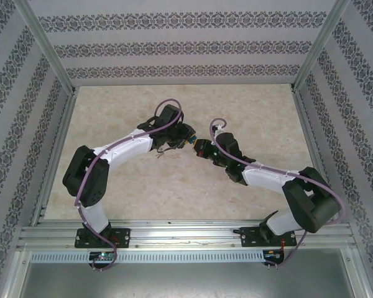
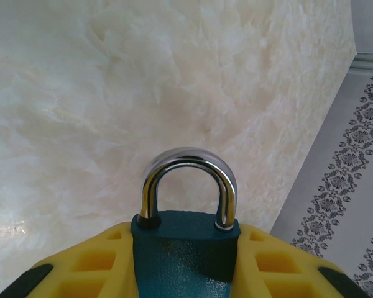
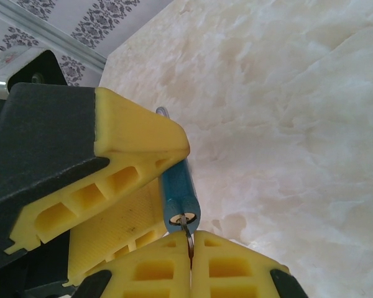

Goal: Unlock with the key

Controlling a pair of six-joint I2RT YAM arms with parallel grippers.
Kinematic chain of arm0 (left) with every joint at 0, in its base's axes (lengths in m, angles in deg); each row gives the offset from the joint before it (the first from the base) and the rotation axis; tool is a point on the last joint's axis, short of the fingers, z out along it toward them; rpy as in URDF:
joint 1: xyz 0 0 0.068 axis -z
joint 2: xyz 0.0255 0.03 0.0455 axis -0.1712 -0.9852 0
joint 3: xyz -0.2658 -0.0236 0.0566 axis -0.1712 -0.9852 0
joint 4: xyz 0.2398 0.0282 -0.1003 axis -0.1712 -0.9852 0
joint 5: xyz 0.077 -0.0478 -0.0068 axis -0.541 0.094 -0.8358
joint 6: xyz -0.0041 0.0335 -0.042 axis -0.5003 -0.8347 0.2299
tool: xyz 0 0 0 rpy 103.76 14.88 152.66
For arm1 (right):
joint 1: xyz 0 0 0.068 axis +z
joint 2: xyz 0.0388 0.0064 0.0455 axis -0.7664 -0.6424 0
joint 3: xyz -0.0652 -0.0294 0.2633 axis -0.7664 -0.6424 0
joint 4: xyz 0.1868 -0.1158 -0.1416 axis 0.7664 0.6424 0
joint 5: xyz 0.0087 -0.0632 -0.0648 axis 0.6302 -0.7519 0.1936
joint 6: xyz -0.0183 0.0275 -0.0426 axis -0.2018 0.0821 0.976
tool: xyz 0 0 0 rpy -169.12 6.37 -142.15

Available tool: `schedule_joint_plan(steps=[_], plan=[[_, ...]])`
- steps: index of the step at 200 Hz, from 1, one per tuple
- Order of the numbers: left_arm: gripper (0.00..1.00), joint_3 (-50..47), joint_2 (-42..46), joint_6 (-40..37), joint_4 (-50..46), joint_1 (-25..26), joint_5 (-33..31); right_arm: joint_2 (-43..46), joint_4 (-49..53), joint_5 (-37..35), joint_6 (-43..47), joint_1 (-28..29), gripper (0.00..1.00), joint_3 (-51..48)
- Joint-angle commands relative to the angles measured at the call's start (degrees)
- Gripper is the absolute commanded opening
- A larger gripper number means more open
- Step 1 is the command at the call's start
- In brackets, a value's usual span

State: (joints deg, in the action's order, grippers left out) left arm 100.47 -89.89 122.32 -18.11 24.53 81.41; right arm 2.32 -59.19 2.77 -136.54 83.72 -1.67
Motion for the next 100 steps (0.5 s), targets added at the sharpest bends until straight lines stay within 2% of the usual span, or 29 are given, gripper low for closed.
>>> schedule_joint_plan(steps=[1, 100], plan=[[0.19, 2.13, -0.64, -0.39, 1.63, 3.82, 6.75, -2.07, -6.26, 2.4, -1.59, -0.9, 0.0, 4.11], [0.18, 1.87, -0.77, -0.65, 4.21, 3.93, 9.13, -3.08, -8.21, 4.43, -2.56, -1.78, 0.0, 5.06]])
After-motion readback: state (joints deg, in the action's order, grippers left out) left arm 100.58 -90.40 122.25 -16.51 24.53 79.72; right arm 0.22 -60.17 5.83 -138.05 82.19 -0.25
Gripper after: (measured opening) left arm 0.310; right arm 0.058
